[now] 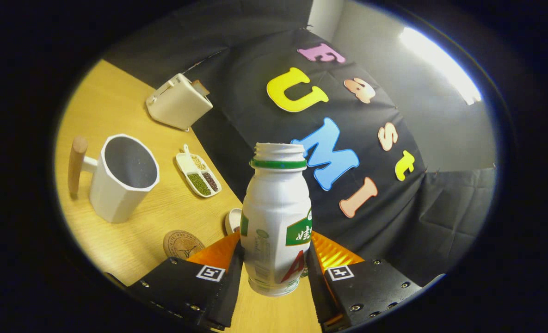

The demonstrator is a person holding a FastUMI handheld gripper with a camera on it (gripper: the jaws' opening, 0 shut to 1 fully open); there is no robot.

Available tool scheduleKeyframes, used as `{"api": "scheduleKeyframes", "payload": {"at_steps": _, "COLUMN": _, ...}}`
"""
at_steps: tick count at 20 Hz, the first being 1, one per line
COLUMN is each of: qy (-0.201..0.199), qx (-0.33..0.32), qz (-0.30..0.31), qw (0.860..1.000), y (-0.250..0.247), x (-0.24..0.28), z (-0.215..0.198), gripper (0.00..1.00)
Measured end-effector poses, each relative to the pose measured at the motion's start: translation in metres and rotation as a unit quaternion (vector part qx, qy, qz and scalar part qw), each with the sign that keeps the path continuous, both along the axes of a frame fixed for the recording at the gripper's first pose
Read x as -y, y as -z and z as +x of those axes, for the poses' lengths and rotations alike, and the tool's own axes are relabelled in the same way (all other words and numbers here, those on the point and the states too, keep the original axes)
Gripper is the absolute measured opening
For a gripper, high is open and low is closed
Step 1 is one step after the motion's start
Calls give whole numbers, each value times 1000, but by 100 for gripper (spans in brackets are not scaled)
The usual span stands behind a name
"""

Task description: Take the bottle from table, then pour the juice into the cup, finally place the bottle on the coaster

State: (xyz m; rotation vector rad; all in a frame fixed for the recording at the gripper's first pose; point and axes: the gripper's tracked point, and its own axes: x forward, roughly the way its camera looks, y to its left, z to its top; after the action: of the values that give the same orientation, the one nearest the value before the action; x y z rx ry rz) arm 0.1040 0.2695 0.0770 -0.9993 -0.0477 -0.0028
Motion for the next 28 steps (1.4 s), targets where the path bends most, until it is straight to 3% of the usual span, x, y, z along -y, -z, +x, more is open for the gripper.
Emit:
{"api": "scheduleKeyframes", "payload": {"at_steps": 8, "qy": 4, "qx": 31, "qz": -140, "qw": 990, "y": 2, "x": -18, "z": -3, "gripper": 66}}
{"api": "scheduleKeyframes", "payload": {"at_steps": 16, "qy": 8, "qx": 86, "qz": -260, "qw": 962, "y": -9, "x": -34, "z": -4, "gripper": 65}}
{"api": "scheduleKeyframes", "payload": {"at_steps": 28, "qy": 2, "qx": 107, "qz": -323, "qw": 940, "y": -11, "x": -45, "z": -9, "gripper": 65}}
